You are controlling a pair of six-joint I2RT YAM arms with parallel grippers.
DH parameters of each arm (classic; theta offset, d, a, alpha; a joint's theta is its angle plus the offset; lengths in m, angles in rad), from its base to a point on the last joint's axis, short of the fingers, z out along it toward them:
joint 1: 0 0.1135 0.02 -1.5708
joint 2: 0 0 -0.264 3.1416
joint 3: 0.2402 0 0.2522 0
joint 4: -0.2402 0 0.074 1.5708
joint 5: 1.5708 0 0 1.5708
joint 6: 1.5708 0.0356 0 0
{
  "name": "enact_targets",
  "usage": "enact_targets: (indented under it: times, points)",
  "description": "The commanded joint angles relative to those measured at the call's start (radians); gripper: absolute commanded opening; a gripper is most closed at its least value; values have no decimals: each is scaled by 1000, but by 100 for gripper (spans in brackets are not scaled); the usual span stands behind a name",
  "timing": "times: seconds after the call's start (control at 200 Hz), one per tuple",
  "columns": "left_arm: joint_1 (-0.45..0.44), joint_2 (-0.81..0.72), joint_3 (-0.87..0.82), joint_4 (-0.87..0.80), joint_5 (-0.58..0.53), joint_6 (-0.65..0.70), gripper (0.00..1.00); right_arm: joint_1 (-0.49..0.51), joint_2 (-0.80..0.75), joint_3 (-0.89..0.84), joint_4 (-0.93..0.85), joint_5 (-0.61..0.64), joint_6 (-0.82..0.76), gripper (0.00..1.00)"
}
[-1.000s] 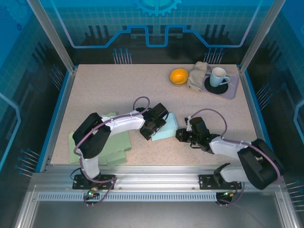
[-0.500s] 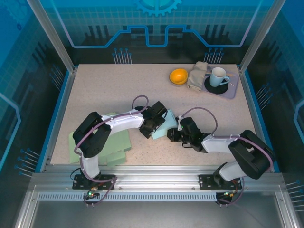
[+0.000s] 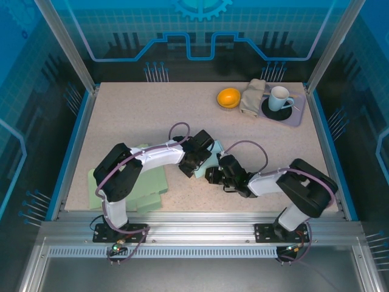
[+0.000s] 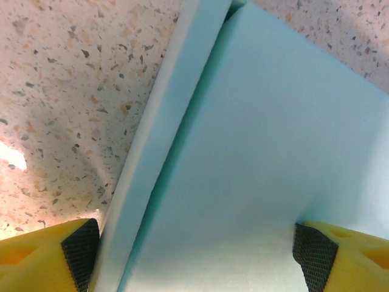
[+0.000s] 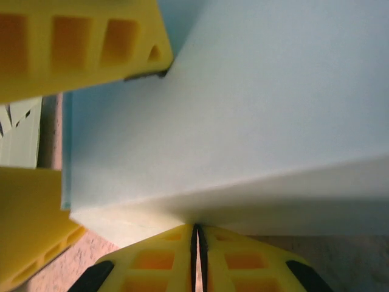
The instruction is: Fold the paper box
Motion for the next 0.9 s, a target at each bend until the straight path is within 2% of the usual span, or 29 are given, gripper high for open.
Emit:
enact_targets:
  times: [0.0, 0.185, 0.295, 0.435, 0.55, 0.61, 0.765, 0.83, 0.895]
  points:
    - [-39, 119, -59, -118, 134, -7, 86, 5, 90, 31, 186, 21, 19, 13]
    - [-60, 118, -77, -96, 170, -15, 86, 5, 114, 51, 233, 36, 54, 13]
    - [-59, 85, -94, -98, 167, -17, 86, -1, 59, 53, 144, 47, 30, 14]
    - [-39, 13, -94, -137, 117, 1, 87, -28, -44, 30, -55, 72, -3, 15]
    - [-16, -28, -49, -189, 84, 67, 89, -70, -103, -14, -117, 54, -27, 15]
    - [-13, -40, 16, -241, 39, 150, 91, -101, -133, -35, -147, 33, -32, 15]
    - [-3, -30, 217, -310, -100, 476, 95, -156, -226, -45, -278, 18, -66, 15]
    - [8, -38, 251, -263, -98, 620, 96, -172, -265, -42, -333, 16, -92, 15]
    - [40, -43, 262, -207, -43, 733, 97, -199, -297, -19, -402, -9, -137, 15]
